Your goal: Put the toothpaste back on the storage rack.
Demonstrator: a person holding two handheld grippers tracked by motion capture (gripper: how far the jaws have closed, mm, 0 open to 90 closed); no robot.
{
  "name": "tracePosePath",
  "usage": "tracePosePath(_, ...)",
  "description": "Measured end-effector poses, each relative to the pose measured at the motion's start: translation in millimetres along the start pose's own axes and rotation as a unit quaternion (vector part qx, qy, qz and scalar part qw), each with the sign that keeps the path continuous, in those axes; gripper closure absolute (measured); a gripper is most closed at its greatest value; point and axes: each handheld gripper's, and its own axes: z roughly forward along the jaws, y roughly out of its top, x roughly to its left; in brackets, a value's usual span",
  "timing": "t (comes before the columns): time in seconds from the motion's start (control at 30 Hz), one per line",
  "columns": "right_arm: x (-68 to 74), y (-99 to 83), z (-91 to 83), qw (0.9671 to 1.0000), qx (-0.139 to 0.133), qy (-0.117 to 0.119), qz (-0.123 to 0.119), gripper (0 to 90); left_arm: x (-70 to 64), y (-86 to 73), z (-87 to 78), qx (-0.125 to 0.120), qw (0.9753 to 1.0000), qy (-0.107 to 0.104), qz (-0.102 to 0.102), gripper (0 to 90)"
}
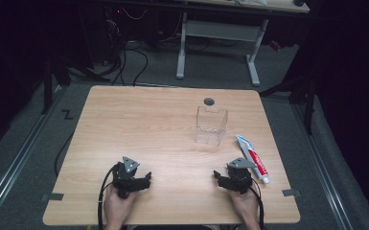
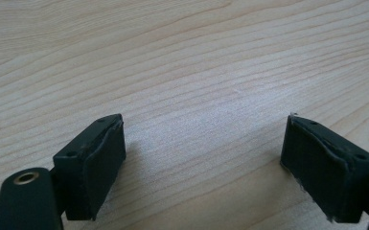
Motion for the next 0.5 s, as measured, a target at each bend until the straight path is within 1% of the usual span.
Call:
tracePosePath(0.37,0.1,-0.9,-1.0,1.0,0.001,-0.003,0.001,34.2,-0.1,-0.1,-0.1,0.0,1.0,0.0,0.0,15.7)
tracePosePath(0.43,-1.6,-2.0,-2.6,0.9999,-0.002,-0.004,0.009,36.4,-0.1,-0.2,-0.1,0.0,1.0,0.0,0.0,15.6)
tracePosePath(0.5,-2.1,-2.1,-2.7,0.9999,-0.004,-0.002,0.01,36.8,-0.1,-0.1,-0.1,0.0,1.0,0.0,0.0,15.6)
